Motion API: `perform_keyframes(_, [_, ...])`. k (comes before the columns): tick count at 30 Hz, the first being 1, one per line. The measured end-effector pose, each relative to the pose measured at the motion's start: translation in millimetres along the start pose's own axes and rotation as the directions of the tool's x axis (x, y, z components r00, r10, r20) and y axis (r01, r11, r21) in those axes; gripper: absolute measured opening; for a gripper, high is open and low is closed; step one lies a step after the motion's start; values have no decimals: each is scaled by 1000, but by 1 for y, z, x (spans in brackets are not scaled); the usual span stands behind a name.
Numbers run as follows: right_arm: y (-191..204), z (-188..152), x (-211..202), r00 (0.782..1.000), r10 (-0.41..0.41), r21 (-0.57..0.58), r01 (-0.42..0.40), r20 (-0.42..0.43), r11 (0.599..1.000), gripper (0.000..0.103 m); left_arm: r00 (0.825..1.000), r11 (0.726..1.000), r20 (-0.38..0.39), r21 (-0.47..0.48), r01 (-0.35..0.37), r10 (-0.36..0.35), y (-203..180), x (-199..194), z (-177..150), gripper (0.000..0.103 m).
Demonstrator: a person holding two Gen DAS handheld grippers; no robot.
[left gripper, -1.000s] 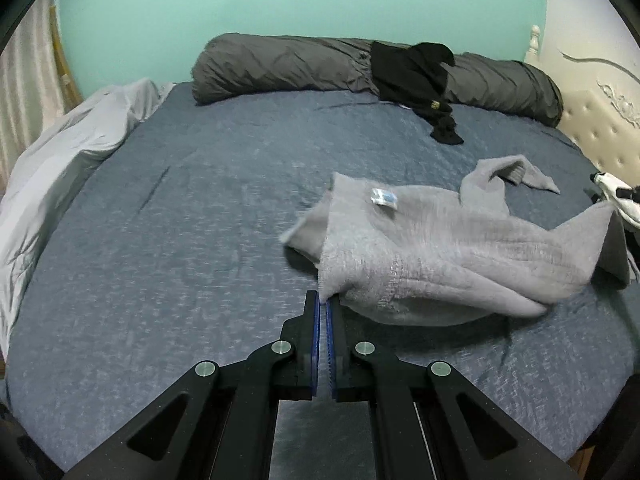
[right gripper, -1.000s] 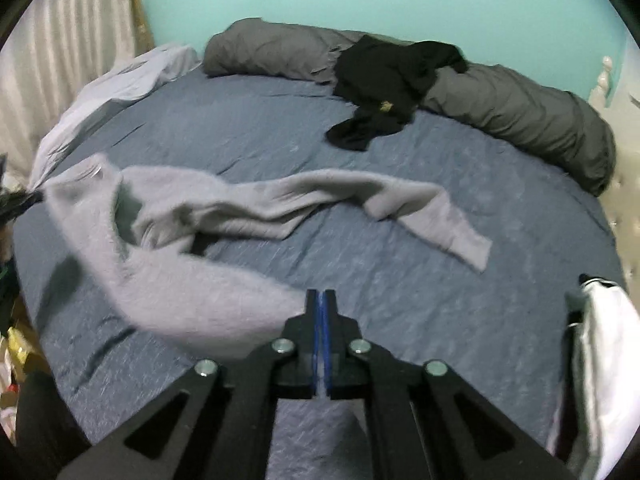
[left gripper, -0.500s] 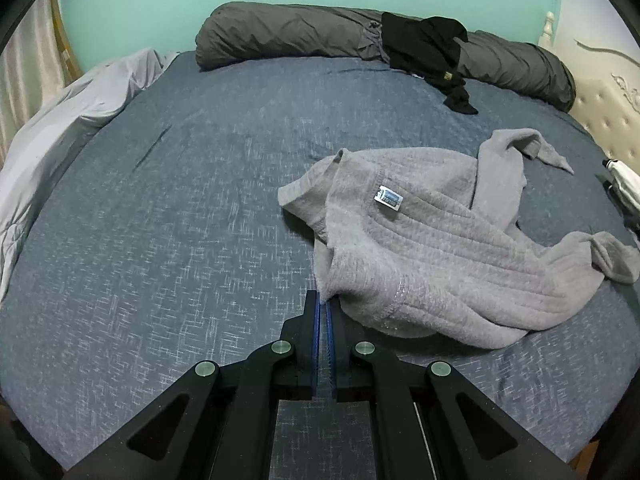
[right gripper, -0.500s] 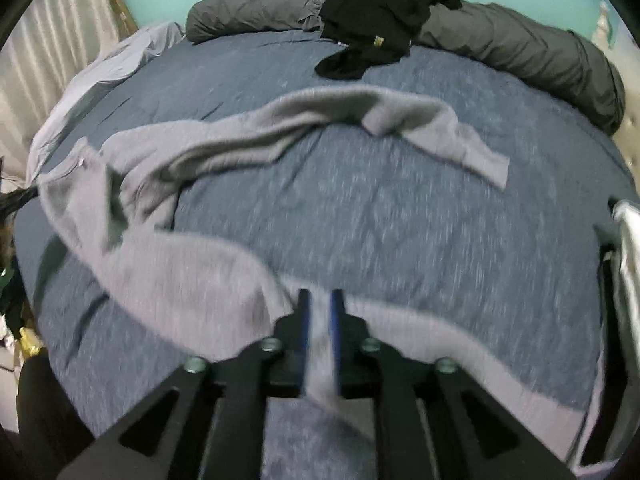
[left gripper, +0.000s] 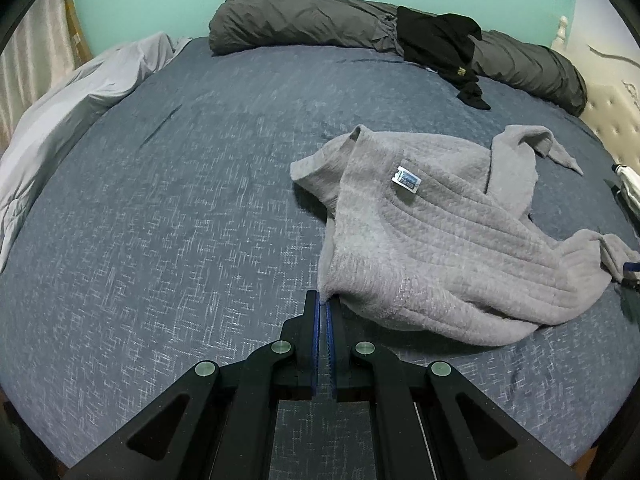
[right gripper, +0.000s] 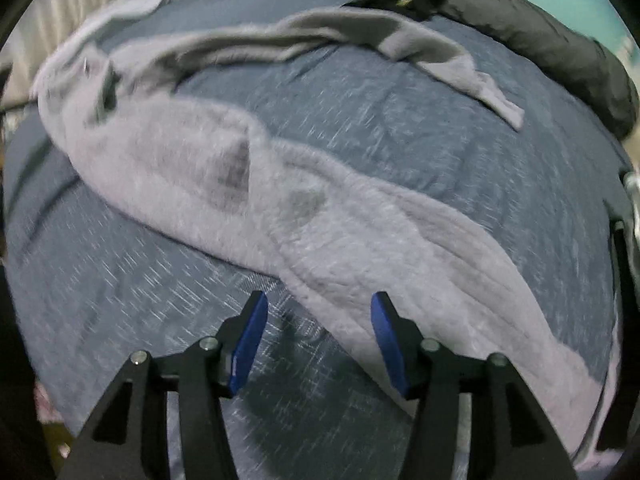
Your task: Fold clothes
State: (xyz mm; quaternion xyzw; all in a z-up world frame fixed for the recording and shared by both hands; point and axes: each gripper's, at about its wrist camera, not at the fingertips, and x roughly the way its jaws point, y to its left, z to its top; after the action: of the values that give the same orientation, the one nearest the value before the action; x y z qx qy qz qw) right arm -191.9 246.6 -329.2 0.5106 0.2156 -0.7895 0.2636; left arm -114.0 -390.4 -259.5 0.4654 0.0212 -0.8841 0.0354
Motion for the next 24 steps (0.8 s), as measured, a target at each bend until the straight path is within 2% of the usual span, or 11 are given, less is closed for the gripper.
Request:
perform_keyframes(1, [1,1,5,1000,-7,-13,7,-7,1000,51,1000,1000,0,1,-3,3,0,2,0,3])
perform_keyframes(2, [0,3,10,1000,-2,-16,2,-12,1000,30,1000,1000,-1,0,-5,5,1,3,-1,3])
perform_keyframes(4, [-6,6,11,1000,-1,-9,1,-7,1000,9,1000,1000,-5,-2,-8,8,2,7,-1,3])
perform_keyframes(5, [-9,8,11,1000,-2,-5,2,-4,1000,7,1000,1000,-7,-1,-11,11,2,9,-2,3])
perform_keyframes(9, [-36,22,-8,998,-22,53,19,64,998,5,1000,1000,-9,-14,-12,12,7,16,-3,3])
perform_keyframes(12, [-66,44,-20,993,-67,116,56,94,992,5,1000,999,-15,-31,-17,16,9,23,-3,3])
perform_keyframes(19, [-109,93,-13,983,-171,212,154,62,965,3,999,998,-35,-37,-41,40,10,36,-2,3])
perform_keyframes(21, [-128,102,-4,983,-179,287,160,41,945,3,998,998,-46,-33,-46,45,10,39,-4,3])
perform_keyframes(23, [-139,99,-12,981,-171,345,131,88,930,3,997,998,-53,-29,-49,48,10,42,-5,3])
perform_keyframes(24, [-141,94,-20,981,-143,364,85,133,928,3,998,998,-52,-28,-48,46,11,42,-5,3])
